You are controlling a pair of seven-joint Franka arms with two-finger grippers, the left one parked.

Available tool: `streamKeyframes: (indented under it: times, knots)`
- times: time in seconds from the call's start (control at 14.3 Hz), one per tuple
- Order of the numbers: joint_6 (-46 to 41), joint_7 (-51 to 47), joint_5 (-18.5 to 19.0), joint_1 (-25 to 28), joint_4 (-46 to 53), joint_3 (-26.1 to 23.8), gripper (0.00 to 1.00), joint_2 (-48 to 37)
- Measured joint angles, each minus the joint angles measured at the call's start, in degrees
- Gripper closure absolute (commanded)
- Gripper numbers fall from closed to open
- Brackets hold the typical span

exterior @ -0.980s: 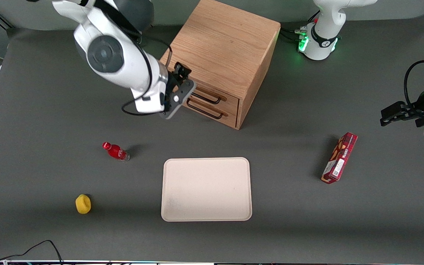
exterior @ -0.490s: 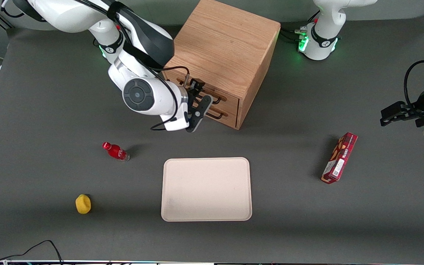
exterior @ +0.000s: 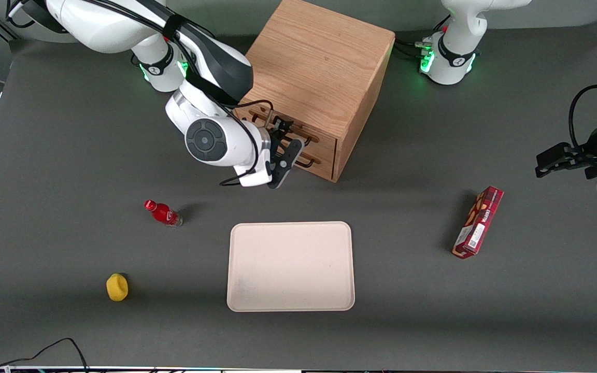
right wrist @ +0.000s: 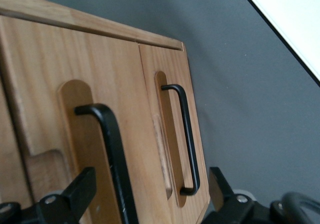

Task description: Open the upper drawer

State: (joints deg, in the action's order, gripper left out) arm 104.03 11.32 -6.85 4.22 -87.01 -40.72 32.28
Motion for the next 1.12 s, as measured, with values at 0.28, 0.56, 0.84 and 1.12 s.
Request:
streamKeyframes:
  times: [0.28,0.56,0.84,1.12]
  knots:
    - [1.0,0.1,1.7,-0.1,-0.9,0.2,0.00,0.5]
    - [1.0,0.2,3.1,-0.2,-0.3,0.0,0.00,1.0]
    - [2.0,0.3,8.5,-0.9,3.4,1.3,0.00,4.1]
    - [1.8,0.5,9.5,-1.1,7.6,2.5,0.00,7.3]
